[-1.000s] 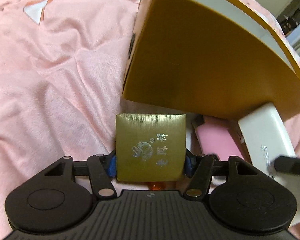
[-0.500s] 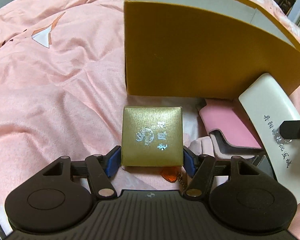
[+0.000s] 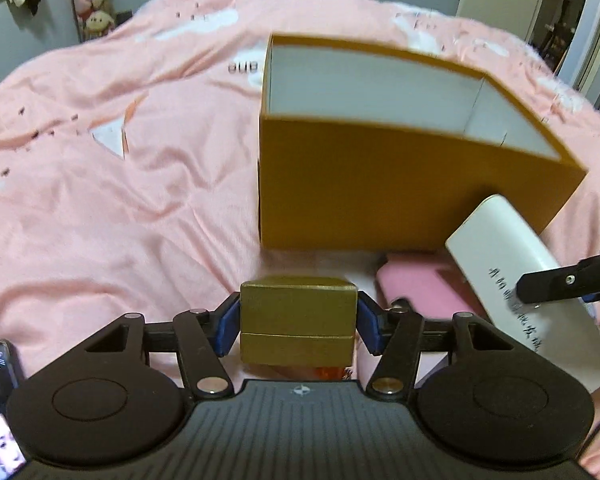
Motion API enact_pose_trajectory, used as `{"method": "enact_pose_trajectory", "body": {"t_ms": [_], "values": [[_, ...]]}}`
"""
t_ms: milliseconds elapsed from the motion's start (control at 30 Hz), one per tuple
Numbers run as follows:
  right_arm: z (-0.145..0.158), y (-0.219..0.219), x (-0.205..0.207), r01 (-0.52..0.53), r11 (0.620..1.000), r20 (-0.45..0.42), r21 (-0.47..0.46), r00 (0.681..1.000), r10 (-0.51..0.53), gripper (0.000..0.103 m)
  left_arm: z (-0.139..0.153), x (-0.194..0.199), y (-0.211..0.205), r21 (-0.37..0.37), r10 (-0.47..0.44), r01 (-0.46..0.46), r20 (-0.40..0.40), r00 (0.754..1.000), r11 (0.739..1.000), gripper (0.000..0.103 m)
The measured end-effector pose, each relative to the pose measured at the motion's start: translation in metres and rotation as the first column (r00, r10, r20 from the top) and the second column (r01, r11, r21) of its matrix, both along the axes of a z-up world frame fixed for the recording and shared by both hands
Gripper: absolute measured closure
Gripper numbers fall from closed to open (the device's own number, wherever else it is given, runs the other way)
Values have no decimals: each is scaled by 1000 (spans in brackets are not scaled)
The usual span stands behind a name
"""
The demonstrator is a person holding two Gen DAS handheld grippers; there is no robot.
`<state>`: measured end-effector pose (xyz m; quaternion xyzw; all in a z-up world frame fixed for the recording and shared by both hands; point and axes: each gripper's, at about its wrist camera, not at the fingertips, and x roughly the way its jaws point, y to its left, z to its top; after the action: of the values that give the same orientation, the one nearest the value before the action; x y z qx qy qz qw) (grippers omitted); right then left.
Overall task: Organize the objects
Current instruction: 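Lift the gold box with the left gripper while the right gripper carries the case over the box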
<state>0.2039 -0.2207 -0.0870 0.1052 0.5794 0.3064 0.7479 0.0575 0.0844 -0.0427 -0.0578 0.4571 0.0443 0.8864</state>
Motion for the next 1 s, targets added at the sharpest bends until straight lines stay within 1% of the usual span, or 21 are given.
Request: {"method": "enact_pose_trajectory", "body": {"t_ms": [100,200,367,467,533,600,667,733,867,933,1000], "values": [[16,-4,-2,-16,999,6,47,1000,16,73,12,1,6,-59,-14,15,29,999,998,36],[38,-4,-3,-41,996,40,75,998,38,74,36,-2,6,-85,-37,43,75,996,995,36],[76,5,9,-79,992,121,95,990,67,73,80,8,6,-91,-84,100,163,983,991,36],[94,17,25,-86,991,163,102,984,69,74,102,25,10,-67,-84,100,208,974,993,36],[108,28,36,-95,989,206,110,976,71,73,113,38,14,-49,-84,99,241,967,994,36],[117,41,50,-111,987,243,119,967,79,74,120,53,18,-54,-89,106,257,962,993,36],[114,54,71,-98,988,231,118,971,69,74,120,72,23,-64,-84,103,245,966,993,36],[102,70,93,-64,992,198,108,979,42,74,117,91,26,-51,-85,99,231,969,994,36],[64,103,129,-16,998,153,58,988,7,73,104,120,33,-40,-82,91,192,978,995,36],[40,121,143,-6,999,97,39,995,2,73,98,129,38,-51,-79,89,176,981,995,36],[20,136,156,-6,1000,47,25,999,4,73,93,138,42,-46,-85,93,152,985,995,36]]}}
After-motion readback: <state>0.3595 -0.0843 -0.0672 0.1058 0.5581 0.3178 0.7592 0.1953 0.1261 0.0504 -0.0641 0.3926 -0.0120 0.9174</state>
